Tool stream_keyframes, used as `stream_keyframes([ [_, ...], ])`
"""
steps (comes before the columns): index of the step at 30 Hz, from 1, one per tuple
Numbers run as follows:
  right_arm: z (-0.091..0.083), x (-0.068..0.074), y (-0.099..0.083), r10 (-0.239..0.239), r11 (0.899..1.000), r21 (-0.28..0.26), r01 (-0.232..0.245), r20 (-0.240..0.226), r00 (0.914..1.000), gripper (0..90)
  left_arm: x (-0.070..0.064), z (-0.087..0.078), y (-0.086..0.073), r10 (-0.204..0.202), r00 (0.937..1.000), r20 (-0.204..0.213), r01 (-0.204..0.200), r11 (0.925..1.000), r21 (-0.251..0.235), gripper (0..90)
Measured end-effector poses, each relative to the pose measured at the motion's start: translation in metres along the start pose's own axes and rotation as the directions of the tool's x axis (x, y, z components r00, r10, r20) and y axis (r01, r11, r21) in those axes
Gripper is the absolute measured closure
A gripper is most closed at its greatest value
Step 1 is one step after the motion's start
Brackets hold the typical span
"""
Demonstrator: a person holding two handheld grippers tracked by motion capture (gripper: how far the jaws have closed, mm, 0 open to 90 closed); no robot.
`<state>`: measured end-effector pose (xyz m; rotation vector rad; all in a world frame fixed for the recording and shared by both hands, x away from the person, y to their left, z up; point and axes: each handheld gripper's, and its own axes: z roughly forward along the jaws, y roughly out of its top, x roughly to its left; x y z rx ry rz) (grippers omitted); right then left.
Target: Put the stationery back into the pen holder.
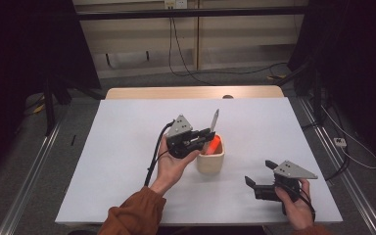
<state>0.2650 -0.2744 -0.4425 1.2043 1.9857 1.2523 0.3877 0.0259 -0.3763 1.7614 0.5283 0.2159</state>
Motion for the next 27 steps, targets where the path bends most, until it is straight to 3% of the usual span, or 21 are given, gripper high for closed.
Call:
stream_keyframes([
  [18,0.001,0.000,0.000,0.000,1.000,0.002,0.000,-0.004,1.0000,6.7,-0.001,0.004,-0.020,-0.033,0.9994,0.012,0.033,0.9986,0.043,79.6],
  [27,0.001,0.000,0.000,0.002,1.000,0.003,-0.002,-0.005,1.0000,6.7,-0.003,0.006,-0.024,-0.020,0.9998,0.004,0.020,0.9971,0.074,77.9],
])
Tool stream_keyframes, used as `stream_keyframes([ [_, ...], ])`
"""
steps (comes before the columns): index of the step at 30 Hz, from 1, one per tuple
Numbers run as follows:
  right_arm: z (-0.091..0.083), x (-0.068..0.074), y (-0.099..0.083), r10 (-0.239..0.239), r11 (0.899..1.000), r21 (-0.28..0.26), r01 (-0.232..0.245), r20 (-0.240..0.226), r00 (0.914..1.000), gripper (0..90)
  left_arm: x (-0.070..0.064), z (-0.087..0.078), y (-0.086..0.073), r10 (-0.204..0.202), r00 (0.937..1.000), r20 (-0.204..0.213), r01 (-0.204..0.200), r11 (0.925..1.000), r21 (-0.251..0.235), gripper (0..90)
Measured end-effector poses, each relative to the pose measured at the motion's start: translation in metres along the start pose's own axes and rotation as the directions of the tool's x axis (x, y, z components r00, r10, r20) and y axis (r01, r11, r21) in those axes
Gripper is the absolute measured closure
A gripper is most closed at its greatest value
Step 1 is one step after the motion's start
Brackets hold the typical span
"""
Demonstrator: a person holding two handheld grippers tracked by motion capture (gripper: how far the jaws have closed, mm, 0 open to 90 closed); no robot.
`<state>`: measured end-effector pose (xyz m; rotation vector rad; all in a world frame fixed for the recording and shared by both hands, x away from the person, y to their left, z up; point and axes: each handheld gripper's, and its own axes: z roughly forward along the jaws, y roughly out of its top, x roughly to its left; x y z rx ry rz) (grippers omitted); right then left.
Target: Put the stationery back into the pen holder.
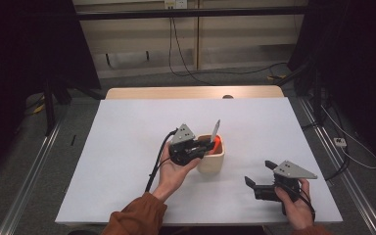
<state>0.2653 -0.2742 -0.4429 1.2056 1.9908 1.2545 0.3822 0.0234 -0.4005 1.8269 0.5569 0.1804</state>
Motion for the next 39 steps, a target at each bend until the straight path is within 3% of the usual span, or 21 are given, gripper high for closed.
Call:
stream_keyframes([
  [6,0.000,0.000,0.000,0.002,1.000,0.004,-0.002,-0.003,1.0000,6.7,-0.001,-0.007,0.004,-0.005,0.9997,-0.026,0.005,0.9999,0.012,63.9],
  [9,0.000,0.000,0.000,0.000,1.000,0.002,0.000,-0.003,1.0000,6.7,0.001,-0.010,0.006,0.004,0.9988,-0.049,-0.002,0.9995,0.032,51.6],
  [14,0.001,0.000,0.000,0.000,1.000,0.002,0.000,-0.004,1.0000,6.7,0.003,-0.016,0.012,0.004,0.9975,-0.070,-0.003,0.9999,0.013,35.6],
  [19,0.001,0.000,0.000,0.000,1.000,0.001,0.000,-0.004,1.0000,6.7,0.005,-0.021,0.017,0.018,0.9948,-0.100,-0.017,0.9998,0.007,13.7],
  [22,0.001,0.000,0.000,-0.001,1.000,0.001,0.001,-0.005,1.0000,6.7,0.007,-0.024,0.018,0.014,0.9945,-0.104,-0.014,0.9999,-0.001,9.1],
  [26,0.001,0.000,0.000,-0.002,1.000,0.003,0.002,-0.006,1.0000,6.7,0.010,-0.029,0.017,0.048,0.9937,-0.101,-0.045,0.9983,0.036,4.9],
  [33,0.001,0.001,0.001,0.000,1.000,0.003,0.000,-0.007,1.0000,6.7,0.015,-0.043,0.018,0.036,0.9908,-0.131,-0.030,0.9986,0.043,4.5],
  [39,0.001,0.000,0.001,0.000,1.000,0.003,0.000,-0.007,1.0000,6.7,0.019,-0.054,0.017,0.019,0.9928,-0.118,-0.012,0.9983,0.057,4.8],
])
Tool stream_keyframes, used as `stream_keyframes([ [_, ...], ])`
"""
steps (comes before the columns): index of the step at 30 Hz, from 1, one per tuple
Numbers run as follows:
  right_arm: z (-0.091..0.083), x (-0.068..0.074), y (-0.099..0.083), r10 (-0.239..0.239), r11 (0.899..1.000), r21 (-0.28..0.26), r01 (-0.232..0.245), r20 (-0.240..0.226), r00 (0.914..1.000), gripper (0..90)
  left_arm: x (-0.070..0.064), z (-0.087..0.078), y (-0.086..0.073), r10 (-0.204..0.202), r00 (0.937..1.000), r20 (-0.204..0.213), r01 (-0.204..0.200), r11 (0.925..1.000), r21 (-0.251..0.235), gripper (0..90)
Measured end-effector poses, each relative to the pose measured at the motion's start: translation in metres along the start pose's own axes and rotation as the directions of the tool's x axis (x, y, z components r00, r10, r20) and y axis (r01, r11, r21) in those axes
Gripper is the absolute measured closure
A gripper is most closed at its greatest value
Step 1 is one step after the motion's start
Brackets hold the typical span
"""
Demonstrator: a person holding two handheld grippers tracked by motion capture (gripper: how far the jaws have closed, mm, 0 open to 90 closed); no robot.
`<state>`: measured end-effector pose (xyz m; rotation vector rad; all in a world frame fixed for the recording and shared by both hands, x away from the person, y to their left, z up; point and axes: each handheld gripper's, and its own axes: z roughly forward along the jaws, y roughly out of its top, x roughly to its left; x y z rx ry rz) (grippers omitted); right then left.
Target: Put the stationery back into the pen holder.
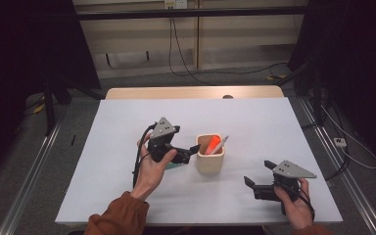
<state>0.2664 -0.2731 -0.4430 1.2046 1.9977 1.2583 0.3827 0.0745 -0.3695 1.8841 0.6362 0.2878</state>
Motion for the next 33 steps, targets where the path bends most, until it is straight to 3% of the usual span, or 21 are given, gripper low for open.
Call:
stream_keyframes([
  [7,0.000,0.000,0.000,-0.002,1.000,0.002,0.002,0.000,1.0000,6.7,0.004,-0.010,-0.004,-0.002,0.9990,0.045,0.000,0.9991,0.041,6.4],
  [12,0.000,0.001,0.000,-0.002,1.000,0.001,0.002,-0.001,1.0000,6.7,0.009,-0.019,-0.006,0.017,0.9990,0.041,-0.021,0.9952,0.096,7.7],
  [18,0.001,0.001,0.000,-0.004,1.000,0.003,0.004,-0.003,1.0000,6.7,0.022,-0.030,-0.016,0.004,0.9989,0.048,-0.011,0.9908,0.135,8.1],
  [23,0.001,0.001,0.000,-0.005,1.000,0.005,0.005,-0.006,1.0000,6.7,0.030,-0.033,-0.024,0.009,0.9992,0.038,-0.014,0.9894,0.144,9.3],
  [26,0.001,0.001,0.000,-0.004,1.000,0.004,0.004,-0.005,1.0000,6.7,0.036,-0.032,-0.026,0.039,0.9991,0.019,-0.042,0.9866,0.158,10.2],
  [28,0.000,0.001,0.000,-0.006,1.000,0.002,0.006,-0.007,1.0000,6.7,0.038,-0.032,-0.027,0.026,0.9993,0.026,-0.030,0.9863,0.162,10.2],
  [31,0.000,0.001,0.000,-0.004,1.000,0.002,0.004,-0.005,1.0000,6.7,0.042,-0.031,-0.027,0.024,0.9989,0.041,-0.031,0.9828,0.182,10.2],
  [33,0.000,0.001,0.000,-0.005,1.000,0.003,0.005,-0.004,1.0000,6.7,0.045,-0.028,-0.029,0.033,0.9984,0.045,-0.042,0.9750,0.218,10.5],
])
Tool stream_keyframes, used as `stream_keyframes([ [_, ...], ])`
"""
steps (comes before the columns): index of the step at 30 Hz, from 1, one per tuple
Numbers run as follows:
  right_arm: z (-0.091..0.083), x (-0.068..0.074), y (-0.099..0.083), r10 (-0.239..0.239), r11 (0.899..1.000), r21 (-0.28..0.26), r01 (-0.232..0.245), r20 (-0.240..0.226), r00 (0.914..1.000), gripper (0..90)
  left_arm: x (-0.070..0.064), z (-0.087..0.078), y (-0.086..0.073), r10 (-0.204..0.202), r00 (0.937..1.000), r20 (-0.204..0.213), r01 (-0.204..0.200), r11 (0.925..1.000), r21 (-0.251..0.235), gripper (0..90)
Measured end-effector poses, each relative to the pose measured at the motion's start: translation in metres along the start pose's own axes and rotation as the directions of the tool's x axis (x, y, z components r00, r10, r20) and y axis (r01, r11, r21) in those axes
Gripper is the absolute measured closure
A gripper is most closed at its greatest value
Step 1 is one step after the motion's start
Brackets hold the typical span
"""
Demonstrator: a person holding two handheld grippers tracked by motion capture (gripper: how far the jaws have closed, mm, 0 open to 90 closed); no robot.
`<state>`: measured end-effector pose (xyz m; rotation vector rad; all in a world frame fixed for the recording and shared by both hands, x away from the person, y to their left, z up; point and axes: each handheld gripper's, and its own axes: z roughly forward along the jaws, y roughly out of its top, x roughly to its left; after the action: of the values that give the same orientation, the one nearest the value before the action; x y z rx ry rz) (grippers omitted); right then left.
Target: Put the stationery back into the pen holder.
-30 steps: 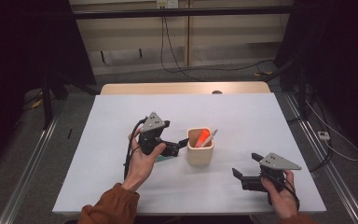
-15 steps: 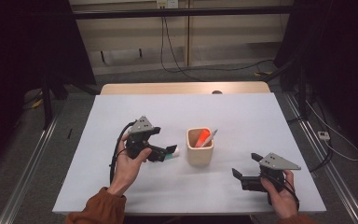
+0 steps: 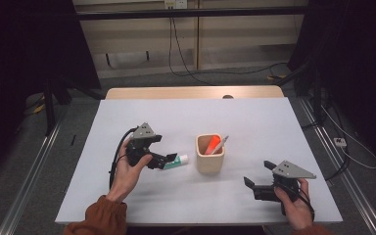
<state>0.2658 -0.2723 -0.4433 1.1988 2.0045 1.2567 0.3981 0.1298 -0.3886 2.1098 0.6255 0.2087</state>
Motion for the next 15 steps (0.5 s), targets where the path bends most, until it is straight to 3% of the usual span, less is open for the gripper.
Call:
stream_keyframes([
  [8,0.001,0.000,0.000,0.003,1.000,0.000,-0.003,0.003,1.0000,6.7,0.001,0.016,0.002,0.062,0.9977,0.028,-0.065,0.9918,0.110,14.0],
  [11,0.001,0.000,0.000,0.001,1.000,0.001,-0.001,-0.002,1.0000,6.7,0.000,0.026,0.005,0.103,0.9924,0.068,-0.113,0.9800,0.164,13.1],
  [15,0.001,0.000,0.000,-0.001,1.000,0.002,0.001,-0.006,1.0000,6.7,-0.001,0.035,0.010,0.131,0.9890,0.069,-0.143,0.9660,0.215,11.5],
])
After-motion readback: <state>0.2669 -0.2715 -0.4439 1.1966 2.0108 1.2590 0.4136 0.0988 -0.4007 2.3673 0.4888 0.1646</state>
